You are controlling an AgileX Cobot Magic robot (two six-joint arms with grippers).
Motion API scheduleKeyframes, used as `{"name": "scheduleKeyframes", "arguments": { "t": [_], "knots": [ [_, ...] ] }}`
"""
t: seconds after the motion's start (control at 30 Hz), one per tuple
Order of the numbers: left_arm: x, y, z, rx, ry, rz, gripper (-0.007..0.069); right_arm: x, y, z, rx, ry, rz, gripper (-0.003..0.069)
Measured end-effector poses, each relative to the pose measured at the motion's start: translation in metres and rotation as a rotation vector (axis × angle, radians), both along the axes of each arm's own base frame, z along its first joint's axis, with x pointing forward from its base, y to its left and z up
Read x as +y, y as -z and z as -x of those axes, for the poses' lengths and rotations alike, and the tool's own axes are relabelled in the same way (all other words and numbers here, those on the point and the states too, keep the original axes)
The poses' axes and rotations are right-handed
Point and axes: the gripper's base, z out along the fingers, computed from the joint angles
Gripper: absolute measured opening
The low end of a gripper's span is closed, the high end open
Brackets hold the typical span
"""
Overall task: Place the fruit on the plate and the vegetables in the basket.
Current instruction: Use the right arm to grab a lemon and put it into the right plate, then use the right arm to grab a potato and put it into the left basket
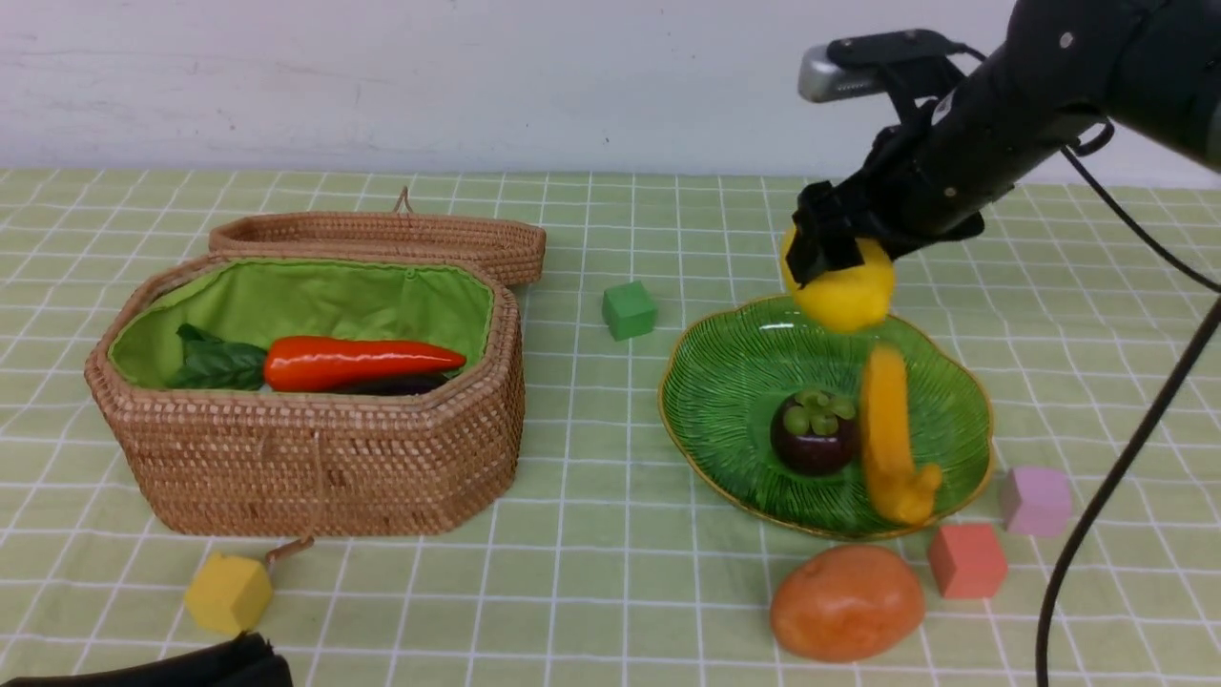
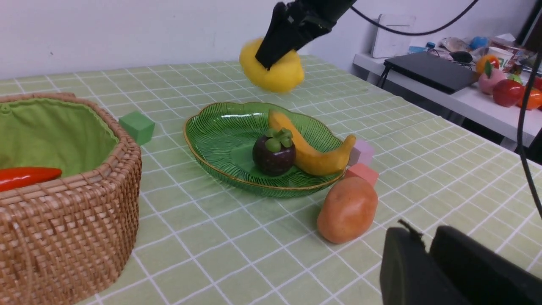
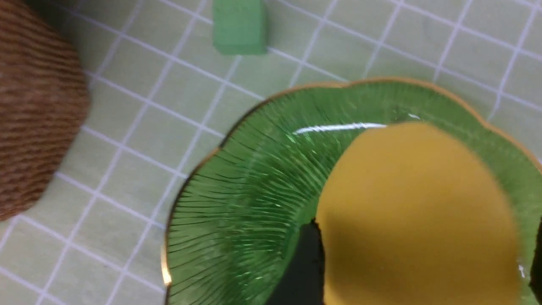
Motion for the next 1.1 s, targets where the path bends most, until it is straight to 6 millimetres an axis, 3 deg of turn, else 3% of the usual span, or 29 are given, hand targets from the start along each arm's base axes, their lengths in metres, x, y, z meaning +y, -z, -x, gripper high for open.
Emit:
{"name": "scheduleKeyframes", "arguments": {
  "t": [0.17,0.27,0.47,0.7,0.73,0.77,0.8,0.83,0.9,1.0,1.1],
  "knots": [
    [0.0,0.0,0.0,0.0,0.0,0.0,0.0087,-0.006,0.01,-0.003,0.032,0.054,0.061,0.0671],
    [0.0,0.0,0.0,0.0,0.0,0.0,0.0088,-0.007,0.012,-0.003,0.037,0.049,0.081,0.0633],
    [0.0,0.0,0.0,0.0,0.0,0.0,0.009,-0.006,-0.003,0.007,0.044,0.024,0.056,0.0491],
    [0.0,0.0,0.0,0.0,0.0,0.0,0.009,-0.012,-0.045,0.043,0.082,-0.028,0.055,0.0332],
    [0.0,0.0,0.0,0.0,0.0,0.0,0.0091,-0.014,-0.053,0.054,0.12,-0.041,0.063,0.0266],
    [0.0,0.0,0.0,0.0,0.0,0.0,0.0091,-0.014,-0.054,0.054,0.118,-0.041,0.061,0.0266],
    [0.0,0.0,0.0,0.0,0.0,0.0,0.0092,-0.015,-0.061,0.063,0.143,-0.051,0.055,0.0183],
    [0.0,0.0,0.0,0.0,0.0,0.0,0.0092,-0.015,-0.063,0.065,0.14,-0.053,0.049,0.0158],
    [0.0,0.0,0.0,0.0,0.001,0.0,0.0092,-0.015,-0.067,0.073,0.148,-0.06,0.022,0.007],
    [0.0,0.0,0.0,0.0,0.001,0.0,0.0092,-0.016,-0.064,0.084,0.171,-0.065,0.009,0.0016],
    [0.0,0.0,0.0,0.001,0.002,0.0,0.009,-0.012,-0.048,0.122,0.241,-0.133,0.039,-0.0009]
  ]
}}
